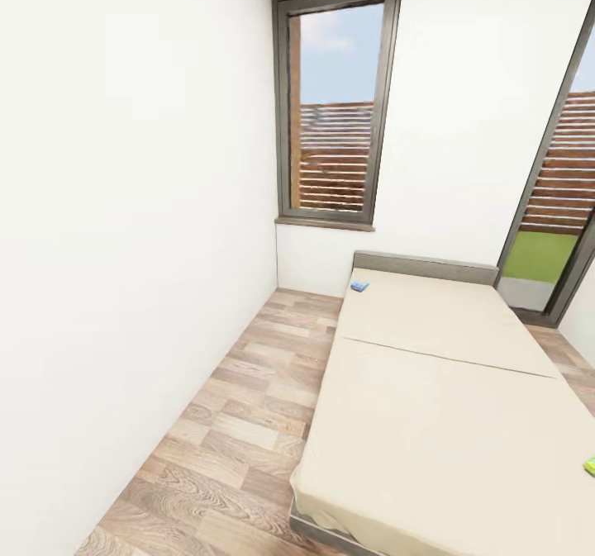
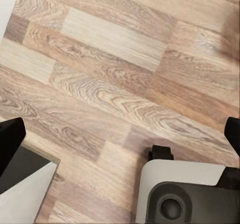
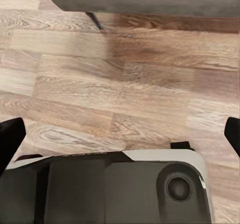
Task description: Put all the toys in the child's room - the three board games (two on the bed and one on the table), the two jigsaw puzzles on the table, and the tennis ball on the table - inside the toy box on the table in the child's room.
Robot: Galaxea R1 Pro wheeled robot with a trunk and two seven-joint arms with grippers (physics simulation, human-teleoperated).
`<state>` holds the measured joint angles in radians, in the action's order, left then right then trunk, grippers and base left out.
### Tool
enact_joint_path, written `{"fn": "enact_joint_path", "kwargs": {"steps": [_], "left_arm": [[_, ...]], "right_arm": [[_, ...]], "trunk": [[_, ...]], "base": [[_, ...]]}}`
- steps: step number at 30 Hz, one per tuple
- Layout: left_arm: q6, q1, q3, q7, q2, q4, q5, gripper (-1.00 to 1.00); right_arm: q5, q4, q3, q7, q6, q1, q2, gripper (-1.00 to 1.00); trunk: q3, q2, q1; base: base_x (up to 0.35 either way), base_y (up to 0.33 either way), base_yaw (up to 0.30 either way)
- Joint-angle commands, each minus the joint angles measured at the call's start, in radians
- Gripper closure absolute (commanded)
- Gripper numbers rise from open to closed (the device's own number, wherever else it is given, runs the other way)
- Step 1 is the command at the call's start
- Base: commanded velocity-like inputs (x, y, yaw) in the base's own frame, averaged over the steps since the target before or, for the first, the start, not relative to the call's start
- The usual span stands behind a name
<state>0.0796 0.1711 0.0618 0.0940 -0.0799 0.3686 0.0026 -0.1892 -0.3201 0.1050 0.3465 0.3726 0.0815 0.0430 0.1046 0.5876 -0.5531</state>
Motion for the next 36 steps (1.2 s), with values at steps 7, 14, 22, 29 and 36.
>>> {"fn": "enact_joint_path", "kwargs": {"steps": [7, 14, 22, 29, 36], "left_arm": [[0.058, -0.001, 0.002, -0.127, -0.001, 0.071, -0.003, -1.00], [0.225, -0.001, 0.005, -0.222, -0.004, 0.242, -0.001, -1.00], [0.436, -0.001, 0.015, -0.419, -0.013, 0.483, 0.001, -1.00], [0.503, 0.000, 0.022, -0.540, -0.015, 0.644, -0.001, -1.00], [0.509, 0.008, 0.033, -0.549, -0.009, 0.716, -0.002, -1.00]], "right_arm": [[-0.091, -0.297, 0.033, 0.079, -0.025, 0.171, 0.016, -1.00], [-0.109, -0.748, 0.043, 0.088, -0.289, 0.310, 0.018, -1.00], [-0.111, -1.027, 0.128, 0.085, -0.582, 0.332, 0.010, -1.00], [-0.111, -1.200, 0.203, 0.083, -0.795, 0.319, 0.004, -1.00], [-0.105, -1.217, 0.213, 0.045, -0.837, 0.207, -0.002, -1.00]], "trunk": [[0.002, 0.001, 0.000], [0.002, 0.001, 0.000], [0.002, 0.001, 0.000], [0.002, 0.001, 0.000], [0.002, 0.001, 0.000]], "base": [[0.000, 0.000, 0.000], [0.000, 0.000, 0.000], [0.000, 0.000, 0.000], [0.000, 0.000, 0.000], [0.000, 0.000, 0.000]]}}
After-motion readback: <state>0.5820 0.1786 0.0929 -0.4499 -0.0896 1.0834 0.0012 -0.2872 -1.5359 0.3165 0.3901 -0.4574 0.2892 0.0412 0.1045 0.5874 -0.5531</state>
